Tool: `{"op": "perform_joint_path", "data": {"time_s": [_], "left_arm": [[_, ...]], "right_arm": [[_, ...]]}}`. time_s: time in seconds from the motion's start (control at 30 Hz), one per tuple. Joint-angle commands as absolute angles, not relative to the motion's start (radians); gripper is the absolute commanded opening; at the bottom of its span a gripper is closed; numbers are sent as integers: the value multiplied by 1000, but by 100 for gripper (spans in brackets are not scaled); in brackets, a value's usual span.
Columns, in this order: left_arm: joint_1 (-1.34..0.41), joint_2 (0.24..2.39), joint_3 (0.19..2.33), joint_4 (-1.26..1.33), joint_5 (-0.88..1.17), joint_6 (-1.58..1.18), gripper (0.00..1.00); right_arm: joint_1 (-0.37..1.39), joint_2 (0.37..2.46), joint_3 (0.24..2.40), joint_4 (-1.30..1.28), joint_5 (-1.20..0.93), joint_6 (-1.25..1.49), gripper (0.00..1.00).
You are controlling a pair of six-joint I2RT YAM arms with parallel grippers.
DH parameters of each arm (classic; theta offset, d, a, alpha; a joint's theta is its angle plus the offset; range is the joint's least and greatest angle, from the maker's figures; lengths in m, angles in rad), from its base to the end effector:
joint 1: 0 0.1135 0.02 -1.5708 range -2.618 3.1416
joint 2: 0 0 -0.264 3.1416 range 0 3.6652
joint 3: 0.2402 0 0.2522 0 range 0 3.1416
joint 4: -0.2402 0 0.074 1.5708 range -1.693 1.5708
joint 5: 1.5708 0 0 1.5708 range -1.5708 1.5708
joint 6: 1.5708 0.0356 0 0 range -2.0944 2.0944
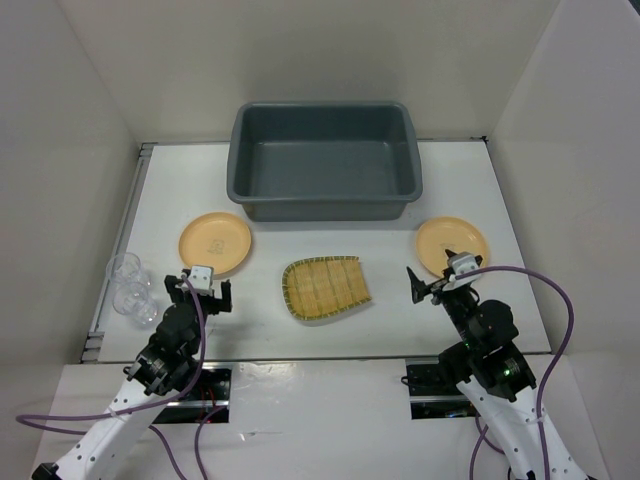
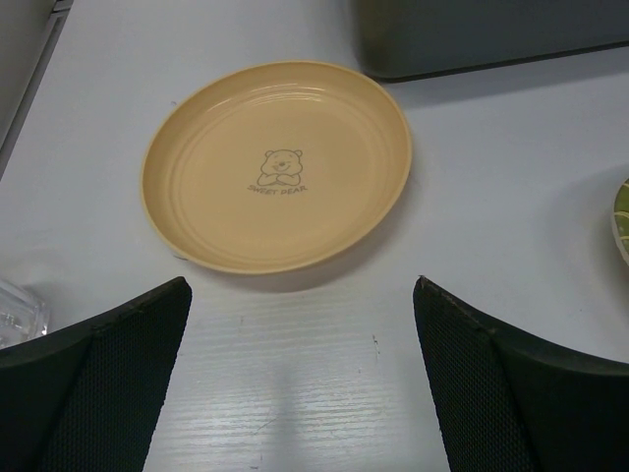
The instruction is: Place the mixed dishes into the plastic bin
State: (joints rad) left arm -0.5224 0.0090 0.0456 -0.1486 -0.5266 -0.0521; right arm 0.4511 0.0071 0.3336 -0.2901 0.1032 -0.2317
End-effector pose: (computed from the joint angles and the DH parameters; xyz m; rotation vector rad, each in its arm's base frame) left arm 0.0980 -0.0358 0.1731 -0.0021 1.6676 0.0086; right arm 0.0719 0.0308 0.2547 -0.4359 1.4722 0.0954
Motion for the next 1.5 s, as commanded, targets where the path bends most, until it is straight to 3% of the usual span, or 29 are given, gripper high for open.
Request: {"op": "perform_joint_path", "data": {"time_s": [0.0,0.23,0.5,0.77,1.1,1.47], "left_arm": [[-518,-124,-3,-103,-517,-37,100],[-518,-124,-3,-103,-517,-37,100],[-518,-124,-3,-103,-517,-37,100],[-518,-124,-3,-103,-517,-37,100],[-518,-124,-3,-103,-517,-37,100],[-518,-124,-3,-103,-517,-37,100]], "right_arm": [[448,-51,324,-269,77,-259,98],[448,-41,414,-226,-101,-196,98],[448,-41,463,-116,-66,21,98],[439,-31,485,-103,-31,46,98],[439,-43,620,-244,-9,81,98],[439,-43,568,-241,-107,278,98]]}}
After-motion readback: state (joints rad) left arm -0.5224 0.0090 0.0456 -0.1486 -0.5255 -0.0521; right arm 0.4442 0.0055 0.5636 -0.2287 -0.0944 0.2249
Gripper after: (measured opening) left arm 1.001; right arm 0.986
